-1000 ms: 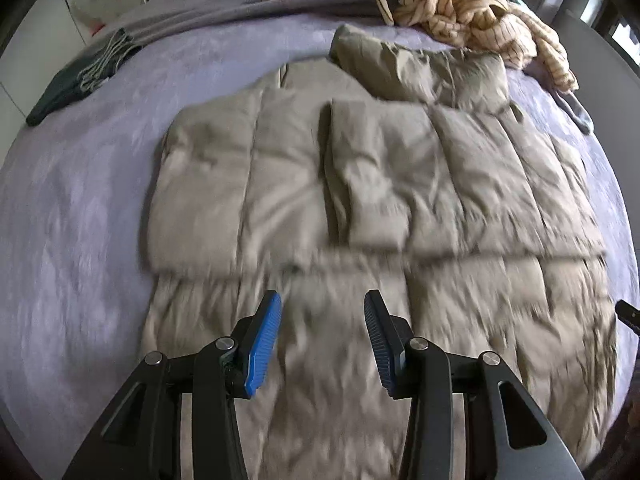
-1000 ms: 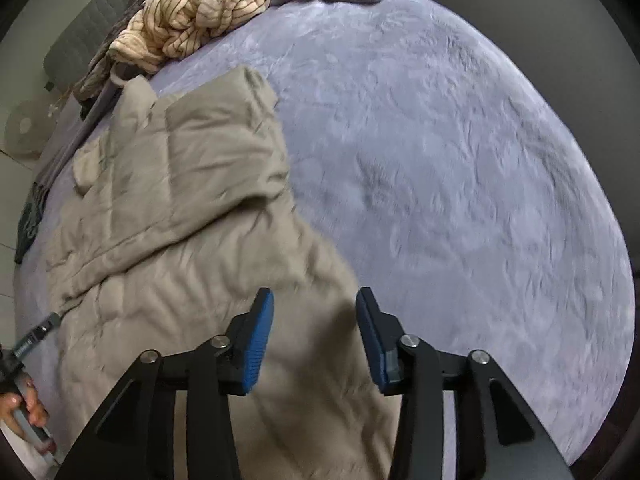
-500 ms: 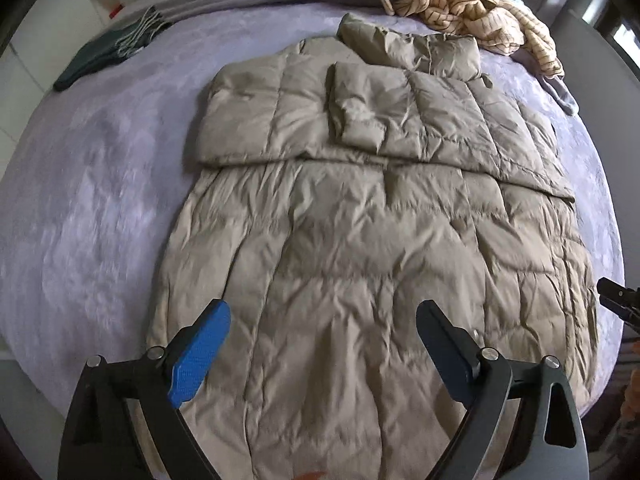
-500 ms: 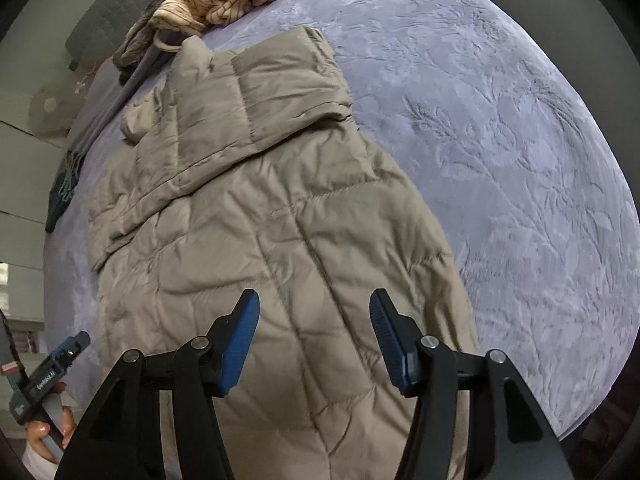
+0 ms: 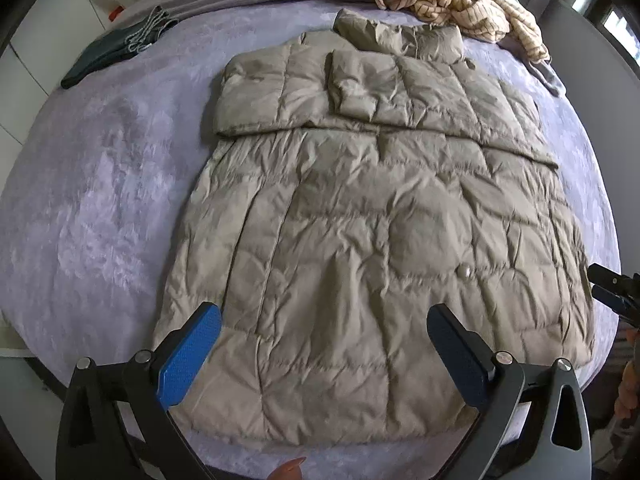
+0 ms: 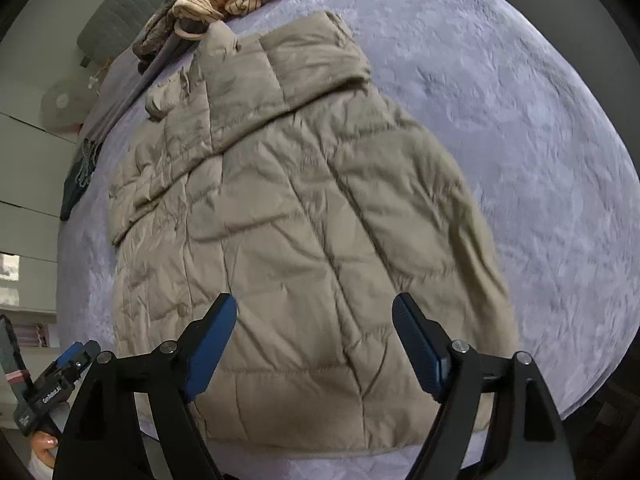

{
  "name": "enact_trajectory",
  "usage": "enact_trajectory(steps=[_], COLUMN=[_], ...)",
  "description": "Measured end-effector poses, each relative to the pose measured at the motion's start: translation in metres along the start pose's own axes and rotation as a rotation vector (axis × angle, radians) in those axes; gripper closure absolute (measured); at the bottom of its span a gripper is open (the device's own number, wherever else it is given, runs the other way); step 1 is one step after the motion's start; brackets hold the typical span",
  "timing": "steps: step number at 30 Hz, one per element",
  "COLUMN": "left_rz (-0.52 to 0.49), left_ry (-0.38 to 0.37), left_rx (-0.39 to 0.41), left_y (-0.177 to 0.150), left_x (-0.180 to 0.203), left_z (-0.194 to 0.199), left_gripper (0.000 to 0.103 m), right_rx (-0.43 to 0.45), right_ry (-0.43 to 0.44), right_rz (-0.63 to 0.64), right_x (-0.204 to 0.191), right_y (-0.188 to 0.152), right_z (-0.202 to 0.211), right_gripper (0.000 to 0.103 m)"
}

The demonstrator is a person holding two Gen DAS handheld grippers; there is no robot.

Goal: Fold large clothes

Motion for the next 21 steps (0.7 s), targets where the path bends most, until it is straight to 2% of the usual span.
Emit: enact_trajectory(steps=[3,13,21], left_rz=[0.001,0.014,0.014], left_ry=[0.004,0.009,0.018], left_rx=[-0.007,-0.003,0.012], left_y=[-0.016,-0.068,-0.096], left_x=[-0.007,-0.033,-0.036], left_z=[0.002,0.02,0.039], left_gripper=[0.0,0.0,0.0], right_rx=[-0.007,-0.035,-0.04], right_ry=[0.017,0.088,0.118], right_rz=[-0.008,-0.05,-0.044], right_x=[-0.003,-0.009,-0.007], right_y=[-0.018,-0.078,-0.103], right_z=[0.0,0.003,0.017], right_gripper=[0.017,0.016,0.016])
Point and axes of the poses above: each gripper's, at about its wrist camera, not at the fingertips, and z roughly against the way its jaws point, x to its right, y to its top, the point moved 3 cm from there along -z, roughly the way its jaws point, and after that the axes turned 1 degree about z, right-handed, at the moved point
